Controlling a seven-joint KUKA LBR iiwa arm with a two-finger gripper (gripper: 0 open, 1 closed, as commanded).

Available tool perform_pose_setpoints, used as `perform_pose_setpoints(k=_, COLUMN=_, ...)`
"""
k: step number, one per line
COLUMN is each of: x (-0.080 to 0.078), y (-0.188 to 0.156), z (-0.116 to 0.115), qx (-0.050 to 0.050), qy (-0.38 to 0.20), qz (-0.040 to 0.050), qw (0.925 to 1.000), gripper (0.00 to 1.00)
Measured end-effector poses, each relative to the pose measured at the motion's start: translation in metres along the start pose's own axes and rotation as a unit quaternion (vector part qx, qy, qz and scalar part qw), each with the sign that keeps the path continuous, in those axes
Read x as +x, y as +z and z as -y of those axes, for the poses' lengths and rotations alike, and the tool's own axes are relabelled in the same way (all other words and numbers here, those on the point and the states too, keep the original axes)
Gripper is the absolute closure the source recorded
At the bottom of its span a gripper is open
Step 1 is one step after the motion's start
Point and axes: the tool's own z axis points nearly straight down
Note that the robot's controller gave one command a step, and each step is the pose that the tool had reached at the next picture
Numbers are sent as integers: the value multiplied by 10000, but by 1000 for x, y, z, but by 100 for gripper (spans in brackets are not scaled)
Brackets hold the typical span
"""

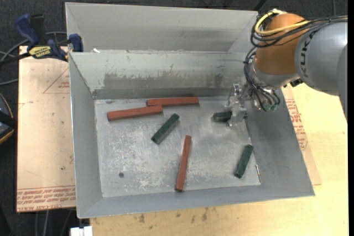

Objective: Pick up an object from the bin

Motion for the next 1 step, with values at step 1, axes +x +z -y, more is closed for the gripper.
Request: perform_pose_setpoints(k=1, x=7, y=-130, z=-1, qx=-12, qy=244, qz=-49, qw=9997, gripper=100)
